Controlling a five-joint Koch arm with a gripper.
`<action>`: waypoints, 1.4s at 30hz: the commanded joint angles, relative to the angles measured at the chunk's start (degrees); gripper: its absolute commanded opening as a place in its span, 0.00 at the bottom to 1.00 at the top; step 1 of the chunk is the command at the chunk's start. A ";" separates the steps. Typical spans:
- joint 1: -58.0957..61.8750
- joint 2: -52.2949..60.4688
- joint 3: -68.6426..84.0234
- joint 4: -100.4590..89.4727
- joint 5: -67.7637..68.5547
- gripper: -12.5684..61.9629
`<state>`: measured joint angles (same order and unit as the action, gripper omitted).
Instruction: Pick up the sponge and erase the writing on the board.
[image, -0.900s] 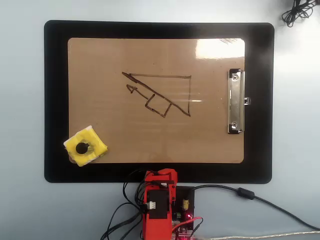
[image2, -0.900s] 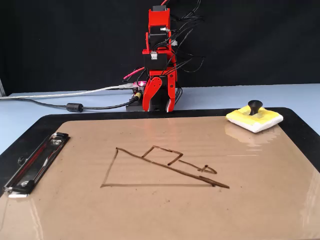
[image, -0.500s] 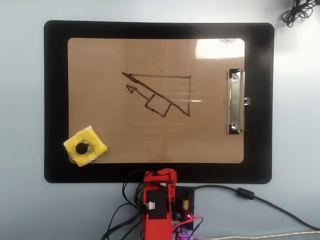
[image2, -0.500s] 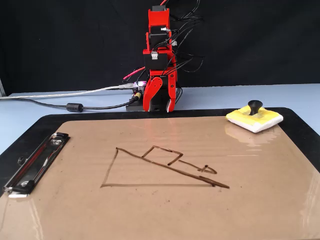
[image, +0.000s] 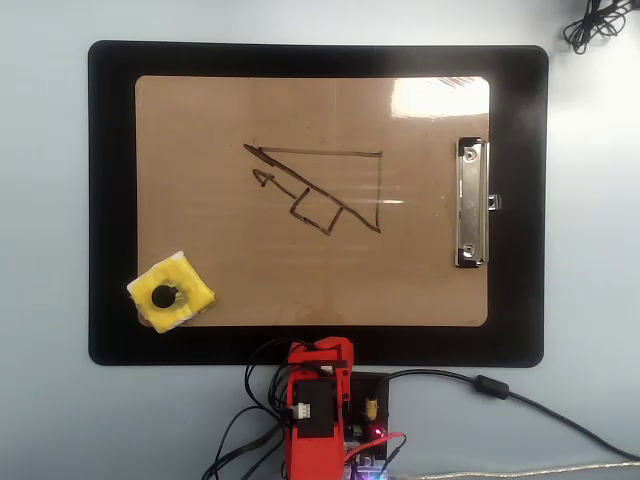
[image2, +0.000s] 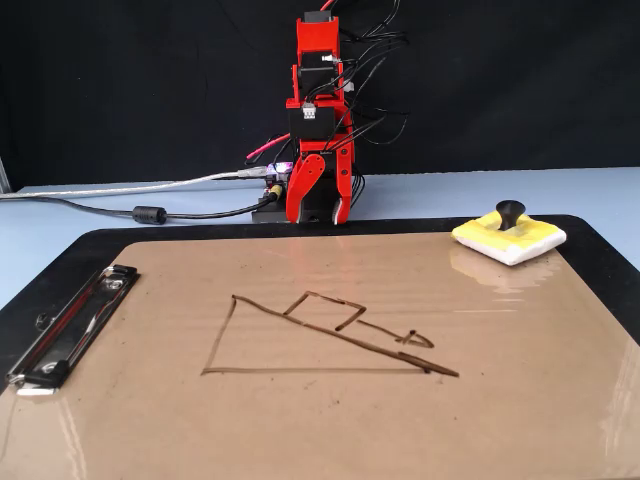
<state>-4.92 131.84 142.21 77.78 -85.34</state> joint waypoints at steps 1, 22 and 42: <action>-0.18 2.81 -1.05 0.62 -0.70 0.63; -50.45 2.64 -0.09 -63.98 -38.67 0.61; -52.38 -9.58 -11.16 -69.52 -16.61 0.62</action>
<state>-55.81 121.03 133.95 10.81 -101.78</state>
